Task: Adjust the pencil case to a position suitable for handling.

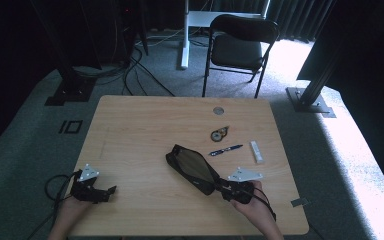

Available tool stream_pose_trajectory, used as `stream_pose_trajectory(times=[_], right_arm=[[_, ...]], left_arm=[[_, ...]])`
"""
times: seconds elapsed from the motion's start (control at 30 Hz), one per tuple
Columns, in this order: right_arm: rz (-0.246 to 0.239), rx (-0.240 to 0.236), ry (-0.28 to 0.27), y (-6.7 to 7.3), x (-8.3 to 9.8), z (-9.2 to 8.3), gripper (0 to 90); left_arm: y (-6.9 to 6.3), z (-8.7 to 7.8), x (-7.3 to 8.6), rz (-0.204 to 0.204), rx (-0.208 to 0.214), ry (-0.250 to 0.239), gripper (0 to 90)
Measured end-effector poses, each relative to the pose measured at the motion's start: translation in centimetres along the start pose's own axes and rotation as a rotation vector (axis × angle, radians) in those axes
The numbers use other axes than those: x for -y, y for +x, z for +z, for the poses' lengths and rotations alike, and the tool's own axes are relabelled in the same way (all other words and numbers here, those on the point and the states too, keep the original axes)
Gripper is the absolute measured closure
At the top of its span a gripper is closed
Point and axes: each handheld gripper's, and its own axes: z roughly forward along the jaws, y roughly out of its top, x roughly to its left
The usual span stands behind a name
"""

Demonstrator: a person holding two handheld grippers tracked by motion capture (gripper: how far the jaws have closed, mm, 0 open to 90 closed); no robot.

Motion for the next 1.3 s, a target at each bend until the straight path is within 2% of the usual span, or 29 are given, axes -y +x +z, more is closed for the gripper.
stream_pose_trajectory(times=[0.23, 0.37, 0.7, 0.93, 1.0, 1.3], right_arm=[[-0.001, 0.004, 0.014, 0.1, 1.1, -1.2, 73.0], [0.023, 0.013, 0.001, 0.1, 1.7, -1.8, 73.0], [0.037, 0.038, -0.003, 0.2, 3.1, -3.4, 73.0], [0.052, 0.05, -0.006, 0.2, 3.4, -4.0, 72.3], [0.053, 0.054, -0.011, 0.2, 3.3, -4.1, 69.4], [0.098, 0.068, -0.101, -0.4, 2.1, -5.3, 54.9]], left_arm=[[0.0, 0.0, 0.0, 0.0, 0.0, 0.0, 0.6], [0.0, 0.0, 0.0, 0.0, 0.0, 0.0, 0.6], [0.0, 0.0, 0.0, 0.0, -0.001, 0.0, 0.6], [0.0, 0.0, 0.0, 0.0, 0.0, 0.0, 0.6], [0.0, 0.0, 0.0, 0.0, 0.0, 0.0, 0.6], [0.0, 0.0, 0.0, 0.001, -0.001, 0.0, 0.6]])
